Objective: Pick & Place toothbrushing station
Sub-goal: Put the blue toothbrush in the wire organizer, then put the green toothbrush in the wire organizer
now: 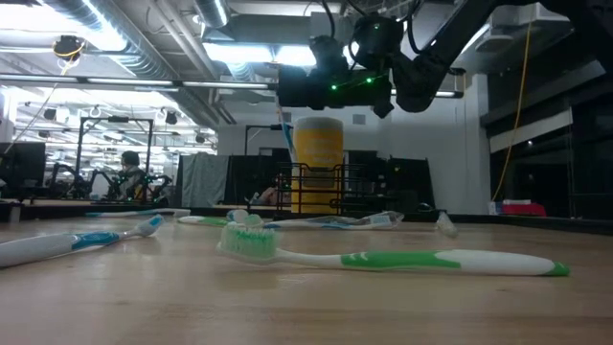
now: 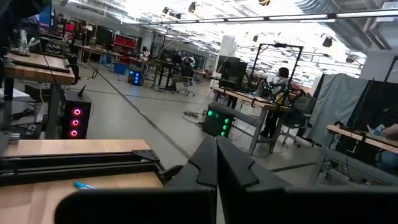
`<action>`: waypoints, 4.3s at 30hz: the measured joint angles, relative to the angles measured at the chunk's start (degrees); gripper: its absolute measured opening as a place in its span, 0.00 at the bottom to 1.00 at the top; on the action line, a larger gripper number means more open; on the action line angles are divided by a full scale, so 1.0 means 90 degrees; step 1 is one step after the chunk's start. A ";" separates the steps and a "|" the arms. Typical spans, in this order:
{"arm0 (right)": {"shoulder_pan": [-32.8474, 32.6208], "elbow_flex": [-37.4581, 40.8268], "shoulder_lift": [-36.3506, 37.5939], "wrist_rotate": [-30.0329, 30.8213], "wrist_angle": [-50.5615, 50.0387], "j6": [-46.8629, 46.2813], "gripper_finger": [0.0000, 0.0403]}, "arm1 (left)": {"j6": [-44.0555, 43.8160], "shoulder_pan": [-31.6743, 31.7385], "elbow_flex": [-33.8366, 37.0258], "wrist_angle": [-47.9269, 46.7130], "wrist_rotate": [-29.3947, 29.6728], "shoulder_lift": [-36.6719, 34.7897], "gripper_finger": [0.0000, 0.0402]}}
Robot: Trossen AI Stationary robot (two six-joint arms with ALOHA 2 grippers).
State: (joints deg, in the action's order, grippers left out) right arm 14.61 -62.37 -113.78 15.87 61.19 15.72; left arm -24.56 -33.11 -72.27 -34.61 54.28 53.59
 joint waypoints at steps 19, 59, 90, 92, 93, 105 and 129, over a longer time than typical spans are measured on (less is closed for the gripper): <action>0.0022 0.0005 0.0000 0.0124 0.0395 -0.0927 0.22 | -0.0159 -0.0390 -0.0002 0.0009 0.0501 0.0126 0.22; -0.2629 0.0007 0.4476 0.2338 -1.3256 -1.0687 0.22 | -0.2923 0.0026 0.0000 -0.3458 0.1196 0.0325 0.22; 0.1078 0.1588 0.3414 -0.1267 -1.1249 -0.9363 0.51 | -0.2687 -0.0484 0.0000 -0.3318 0.2072 0.0326 0.22; 0.1081 0.1592 0.3209 -0.1284 -1.1188 -0.9346 0.51 | -0.2688 -0.0484 0.0000 -0.3318 0.2074 0.0327 0.22; 0.1081 0.1594 0.3120 -0.1321 -1.1152 -0.9316 0.51 | -0.2690 -0.0484 0.0000 -0.3318 0.2072 0.0325 0.22; 0.1186 0.1596 0.2161 -0.1167 -1.0352 -0.9192 0.50 | -0.2690 -0.0484 0.0000 -0.3105 0.2020 0.0322 0.22; 0.0899 0.1598 0.2128 0.0230 -0.9571 -0.8890 0.01 | -0.2687 -0.0484 0.0000 -0.2820 0.1855 0.0296 0.22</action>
State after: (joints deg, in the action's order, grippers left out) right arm 22.70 -47.99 -94.62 17.94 -24.95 -64.29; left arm -48.75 -37.47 -72.27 -59.99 70.98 56.25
